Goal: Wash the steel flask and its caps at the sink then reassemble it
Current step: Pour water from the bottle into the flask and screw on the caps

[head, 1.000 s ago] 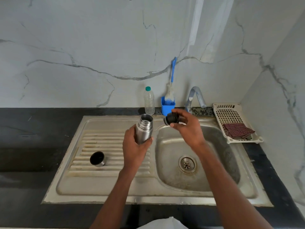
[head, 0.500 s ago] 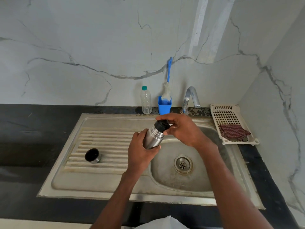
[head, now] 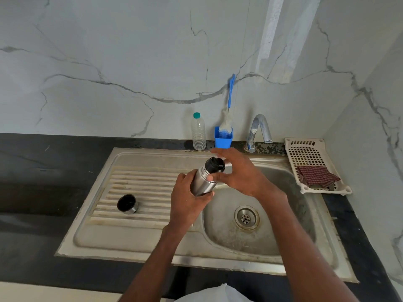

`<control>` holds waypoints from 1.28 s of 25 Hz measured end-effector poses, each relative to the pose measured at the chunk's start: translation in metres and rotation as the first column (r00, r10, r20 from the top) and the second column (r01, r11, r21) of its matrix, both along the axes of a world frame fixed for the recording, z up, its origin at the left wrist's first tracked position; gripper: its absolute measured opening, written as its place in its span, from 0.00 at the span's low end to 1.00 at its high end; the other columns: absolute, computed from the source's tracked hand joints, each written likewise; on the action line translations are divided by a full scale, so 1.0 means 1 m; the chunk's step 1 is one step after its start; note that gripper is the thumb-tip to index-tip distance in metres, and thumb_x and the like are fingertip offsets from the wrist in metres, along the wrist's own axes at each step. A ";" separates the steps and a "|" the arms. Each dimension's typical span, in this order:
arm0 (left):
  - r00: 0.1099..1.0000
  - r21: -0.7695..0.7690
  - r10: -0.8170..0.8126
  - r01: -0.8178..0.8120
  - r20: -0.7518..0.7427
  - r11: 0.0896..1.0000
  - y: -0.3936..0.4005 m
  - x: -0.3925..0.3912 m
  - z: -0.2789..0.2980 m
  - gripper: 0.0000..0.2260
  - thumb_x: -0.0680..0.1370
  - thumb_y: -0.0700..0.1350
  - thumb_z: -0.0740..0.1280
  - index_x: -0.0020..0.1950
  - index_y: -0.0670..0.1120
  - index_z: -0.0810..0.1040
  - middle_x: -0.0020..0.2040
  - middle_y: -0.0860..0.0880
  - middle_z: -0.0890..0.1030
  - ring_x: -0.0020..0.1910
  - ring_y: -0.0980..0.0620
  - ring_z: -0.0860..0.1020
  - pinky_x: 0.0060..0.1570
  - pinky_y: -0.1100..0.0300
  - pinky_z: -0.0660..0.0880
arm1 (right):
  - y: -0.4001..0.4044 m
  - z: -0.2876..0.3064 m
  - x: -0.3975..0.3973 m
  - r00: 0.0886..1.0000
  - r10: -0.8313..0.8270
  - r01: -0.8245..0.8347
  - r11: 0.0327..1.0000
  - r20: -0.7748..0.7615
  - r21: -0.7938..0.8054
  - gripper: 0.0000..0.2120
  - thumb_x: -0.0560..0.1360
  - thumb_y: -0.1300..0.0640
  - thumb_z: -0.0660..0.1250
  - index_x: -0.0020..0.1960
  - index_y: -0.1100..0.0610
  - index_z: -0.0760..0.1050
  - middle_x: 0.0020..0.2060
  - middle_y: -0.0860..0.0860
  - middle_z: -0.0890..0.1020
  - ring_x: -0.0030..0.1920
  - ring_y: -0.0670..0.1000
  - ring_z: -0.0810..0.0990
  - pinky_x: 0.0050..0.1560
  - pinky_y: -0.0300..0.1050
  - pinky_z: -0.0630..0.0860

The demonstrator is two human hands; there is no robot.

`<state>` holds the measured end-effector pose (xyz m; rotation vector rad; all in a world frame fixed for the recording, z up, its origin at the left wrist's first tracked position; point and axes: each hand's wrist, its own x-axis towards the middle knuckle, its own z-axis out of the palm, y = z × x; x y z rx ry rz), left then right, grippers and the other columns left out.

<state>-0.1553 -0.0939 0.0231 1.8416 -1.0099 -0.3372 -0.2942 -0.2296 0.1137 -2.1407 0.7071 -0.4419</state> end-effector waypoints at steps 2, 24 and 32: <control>1.000 0.001 0.008 -0.008 -0.006 1.000 0.001 0.001 -0.001 0.32 0.66 0.52 0.83 0.68 0.56 0.77 0.53 0.57 0.76 0.49 0.59 0.80 0.48 0.57 0.81 | 0.003 0.001 -0.001 0.998 0.058 -0.058 0.998 0.000 -0.023 0.32 0.73 0.60 0.79 0.74 0.45 0.73 0.67 0.42 0.76 0.64 0.41 0.75 0.63 0.36 0.74; 0.999 0.030 -0.015 0.014 0.029 0.999 0.023 0.003 0.001 0.29 0.65 0.53 0.82 0.65 0.56 0.78 0.51 0.57 0.76 0.47 0.60 0.79 0.46 0.61 0.78 | 0.027 -0.007 0.012 0.989 -0.130 0.122 0.986 -0.066 -0.116 0.17 0.76 0.43 0.74 0.61 0.48 0.80 0.56 0.44 0.81 0.55 0.45 0.79 0.58 0.48 0.78; 1.000 0.034 -0.005 0.004 0.020 0.999 0.030 0.008 0.003 0.29 0.66 0.53 0.83 0.64 0.57 0.78 0.51 0.58 0.76 0.48 0.60 0.79 0.45 0.62 0.78 | 0.032 -0.002 0.016 0.984 -0.149 0.133 0.979 -0.098 -0.157 0.26 0.71 0.37 0.77 0.64 0.47 0.78 0.57 0.44 0.79 0.56 0.45 0.78 0.58 0.49 0.78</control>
